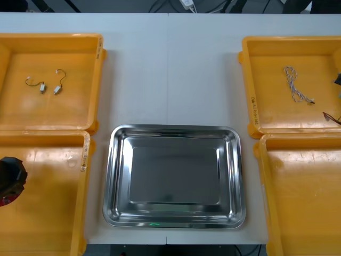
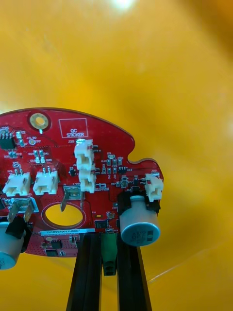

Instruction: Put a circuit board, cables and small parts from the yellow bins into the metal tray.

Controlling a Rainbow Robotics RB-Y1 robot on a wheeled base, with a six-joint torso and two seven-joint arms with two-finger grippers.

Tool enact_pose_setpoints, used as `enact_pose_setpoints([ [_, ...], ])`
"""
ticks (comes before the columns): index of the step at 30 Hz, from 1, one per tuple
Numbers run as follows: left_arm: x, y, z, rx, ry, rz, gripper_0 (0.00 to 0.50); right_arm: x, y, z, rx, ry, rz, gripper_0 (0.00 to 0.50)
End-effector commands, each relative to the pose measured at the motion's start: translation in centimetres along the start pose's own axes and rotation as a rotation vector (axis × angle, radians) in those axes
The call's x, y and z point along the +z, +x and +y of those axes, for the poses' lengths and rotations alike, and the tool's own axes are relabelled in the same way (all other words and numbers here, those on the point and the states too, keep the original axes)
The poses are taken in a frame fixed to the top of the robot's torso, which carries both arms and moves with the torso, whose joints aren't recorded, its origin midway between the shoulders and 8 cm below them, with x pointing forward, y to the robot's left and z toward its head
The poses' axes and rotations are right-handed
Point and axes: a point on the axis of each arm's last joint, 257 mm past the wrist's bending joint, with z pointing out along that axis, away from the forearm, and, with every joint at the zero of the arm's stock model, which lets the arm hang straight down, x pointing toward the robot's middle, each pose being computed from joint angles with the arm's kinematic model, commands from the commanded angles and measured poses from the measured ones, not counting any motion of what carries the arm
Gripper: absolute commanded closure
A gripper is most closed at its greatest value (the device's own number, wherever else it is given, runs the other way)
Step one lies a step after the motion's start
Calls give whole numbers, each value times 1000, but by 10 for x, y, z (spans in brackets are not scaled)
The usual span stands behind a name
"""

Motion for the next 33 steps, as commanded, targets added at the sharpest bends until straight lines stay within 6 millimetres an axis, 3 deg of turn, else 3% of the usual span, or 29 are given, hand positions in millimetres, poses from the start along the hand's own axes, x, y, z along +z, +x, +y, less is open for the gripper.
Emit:
enact_pose_setpoints([
  [1, -42, -32, -16, 67, 13, -129, 500, -22, -5, -23, 56, 61, -23, 500],
  [10, -75, -43, -46, 202, 49, -177, 500, -25, -15, -21, 172, 50, -47, 500],
  [20, -88, -40, -95, 342, 82, -210, 500, -27, -19, -22, 195, 49, -59, 500],
  [26, -87, -25, -119, 411, 107, -200, 500, -27, -20, -20, 198, 41, -62, 500],
  [33, -78, 7, -147, 503, 150, -147, 500, -27, -22, -17, 198, 31, -67, 500],
])
